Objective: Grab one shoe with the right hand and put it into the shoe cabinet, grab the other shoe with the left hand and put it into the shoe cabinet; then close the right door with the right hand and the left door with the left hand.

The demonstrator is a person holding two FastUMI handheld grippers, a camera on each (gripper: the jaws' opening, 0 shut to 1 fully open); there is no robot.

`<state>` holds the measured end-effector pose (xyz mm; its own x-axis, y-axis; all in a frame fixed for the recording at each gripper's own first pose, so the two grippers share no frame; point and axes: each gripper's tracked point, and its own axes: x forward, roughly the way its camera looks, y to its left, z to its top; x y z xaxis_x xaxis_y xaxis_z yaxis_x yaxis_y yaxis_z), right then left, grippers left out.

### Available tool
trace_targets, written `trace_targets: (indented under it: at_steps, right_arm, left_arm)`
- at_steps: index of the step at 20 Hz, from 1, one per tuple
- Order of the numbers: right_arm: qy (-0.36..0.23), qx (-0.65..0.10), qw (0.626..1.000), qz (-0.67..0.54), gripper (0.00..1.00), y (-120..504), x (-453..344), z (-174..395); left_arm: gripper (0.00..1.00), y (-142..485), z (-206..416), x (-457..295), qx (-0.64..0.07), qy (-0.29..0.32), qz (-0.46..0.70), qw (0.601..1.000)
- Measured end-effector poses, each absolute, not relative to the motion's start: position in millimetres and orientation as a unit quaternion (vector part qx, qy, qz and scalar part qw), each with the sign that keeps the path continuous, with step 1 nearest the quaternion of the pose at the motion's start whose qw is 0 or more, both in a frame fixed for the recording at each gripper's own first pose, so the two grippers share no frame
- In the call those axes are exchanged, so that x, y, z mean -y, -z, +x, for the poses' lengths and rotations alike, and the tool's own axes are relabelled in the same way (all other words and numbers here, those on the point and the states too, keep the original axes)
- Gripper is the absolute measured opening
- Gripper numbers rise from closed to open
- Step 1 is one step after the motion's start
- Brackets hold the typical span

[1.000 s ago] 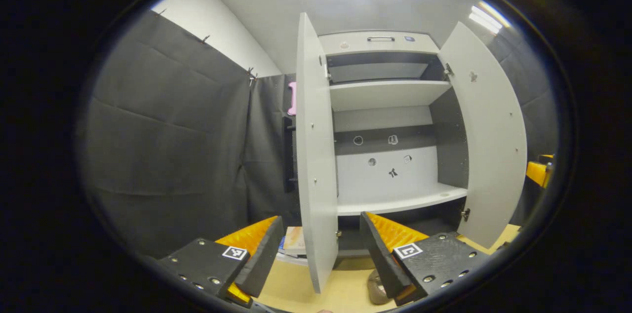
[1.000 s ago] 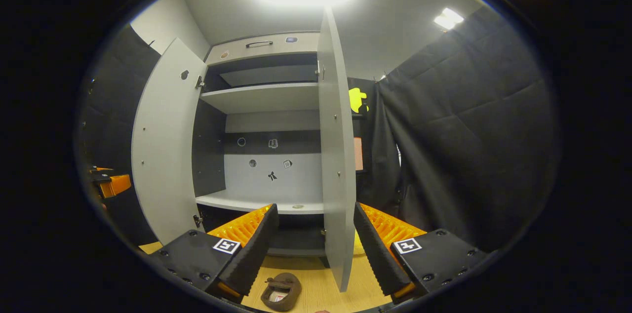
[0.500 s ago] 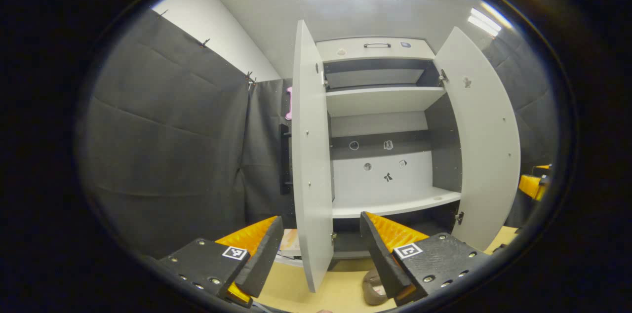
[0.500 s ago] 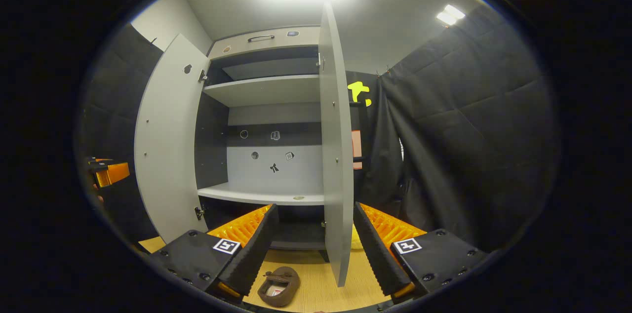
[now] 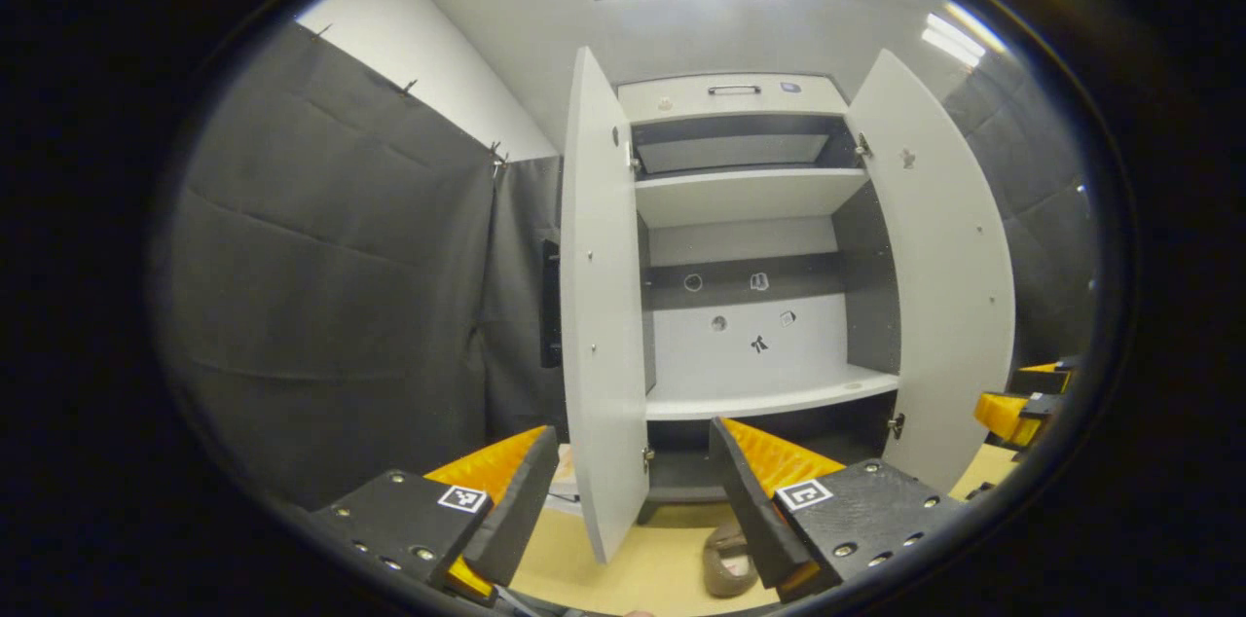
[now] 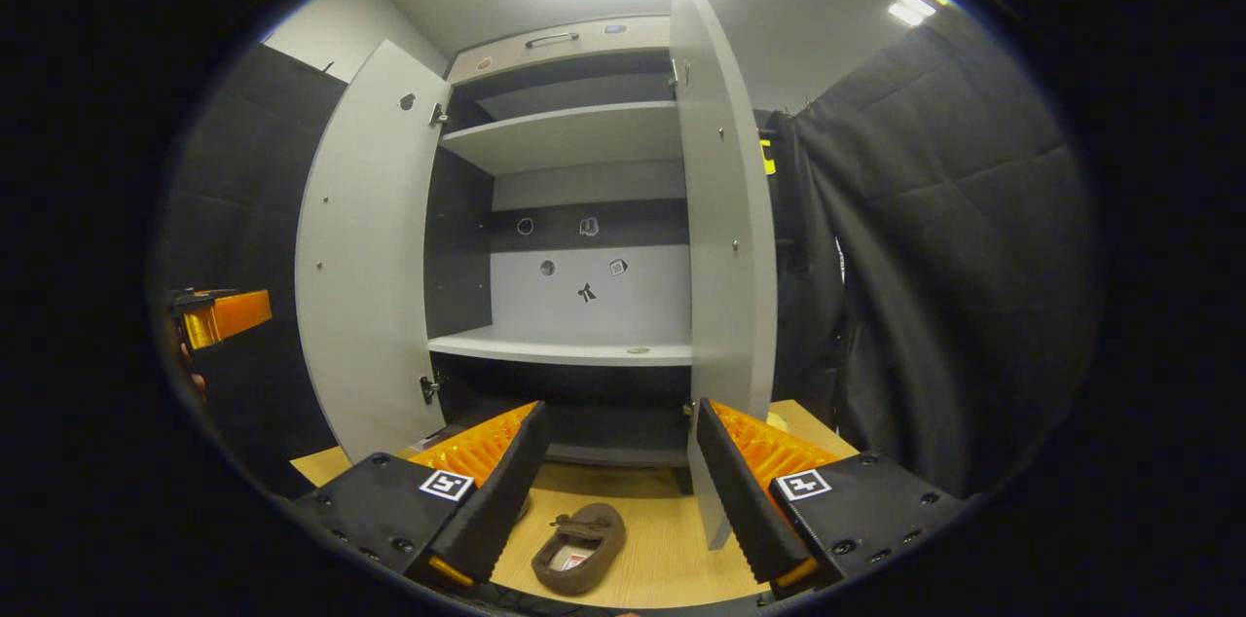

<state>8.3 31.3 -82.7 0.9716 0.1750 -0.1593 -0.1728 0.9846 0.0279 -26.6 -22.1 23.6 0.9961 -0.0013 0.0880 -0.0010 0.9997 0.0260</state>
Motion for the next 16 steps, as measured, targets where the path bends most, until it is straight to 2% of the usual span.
trace_targets:
  at_steps: [4, 5, 16]
  right_arm:
    - [-0.099, -0.140, 0.985, 0.016, 0.97, 128.0, -52.9, 29.3]
    - [-0.103, -0.155, 0.982, 0.025, 0.97, 140.1, -58.9, 32.6]
    - [-0.136, -0.339, 0.930, 0.043, 0.98, 278.4, -110.3, 27.3]
  left_arm:
    - [0.91, -23.2, -26.8, 21.0, 0.047, -0.005, 0.006, 0.999]
    - [0.98, -24.4, -27.8, 19.6, 0.048, -0.009, 0.005, 0.999]
    - [0.98, 1.6, -12.0, -1.8, 0.024, -0.042, 0.013, 0.999]
